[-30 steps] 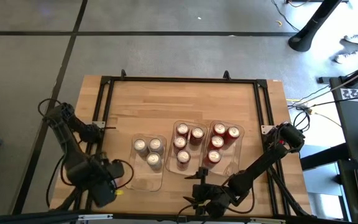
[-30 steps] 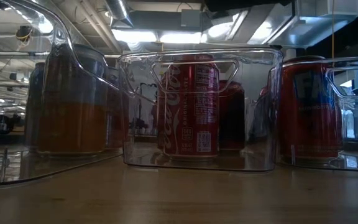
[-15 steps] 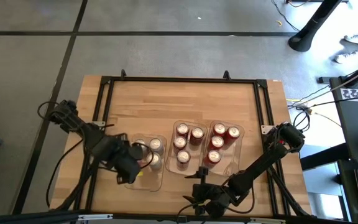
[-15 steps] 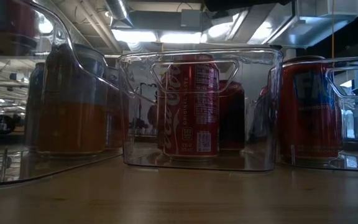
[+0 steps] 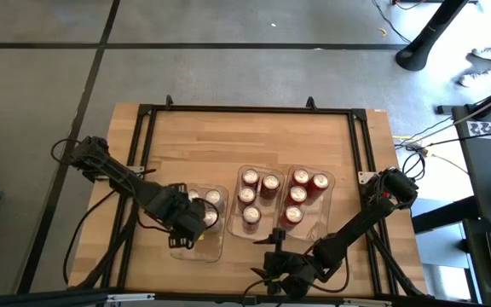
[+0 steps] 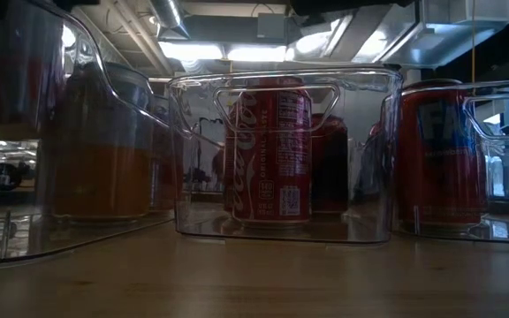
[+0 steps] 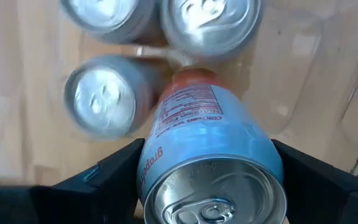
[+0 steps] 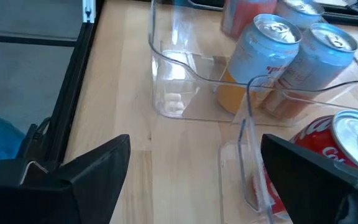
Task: Sort soda cans
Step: Put the orange white soda can into the left transparent bin
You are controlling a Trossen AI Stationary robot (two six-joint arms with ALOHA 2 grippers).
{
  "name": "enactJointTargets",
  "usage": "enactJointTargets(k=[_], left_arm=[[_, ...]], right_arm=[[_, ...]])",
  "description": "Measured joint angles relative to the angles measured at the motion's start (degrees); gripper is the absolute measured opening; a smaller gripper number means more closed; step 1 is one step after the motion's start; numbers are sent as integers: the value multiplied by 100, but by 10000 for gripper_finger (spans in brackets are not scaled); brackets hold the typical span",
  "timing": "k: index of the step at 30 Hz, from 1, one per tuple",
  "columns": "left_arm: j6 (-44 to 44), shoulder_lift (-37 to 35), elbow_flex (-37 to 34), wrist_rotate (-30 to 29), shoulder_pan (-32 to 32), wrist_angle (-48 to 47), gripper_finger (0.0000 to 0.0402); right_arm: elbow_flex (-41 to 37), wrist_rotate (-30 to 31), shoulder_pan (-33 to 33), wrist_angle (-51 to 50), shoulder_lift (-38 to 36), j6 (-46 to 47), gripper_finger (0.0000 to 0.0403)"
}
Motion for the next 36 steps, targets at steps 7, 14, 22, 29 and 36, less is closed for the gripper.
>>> enactJointTargets(k=[7,14,22,29,36], left_arm=[[210,7,-606,159,187,670,292],[433,4,-1122,294,364,1176,292],[623,4,-1343,280,424,1326,293],[628,4,-1343,259,427,1442,295],[610,0,-1341,318,448,1430,355]], right_arm=[[0,98,0,0,0,4,360],[-9,141,0,11,0,5,360],[-13,141,0,13,4,4,360],[-17,139,0,0,11,4,360],[-17,139,0,-2,13,-7,360]])
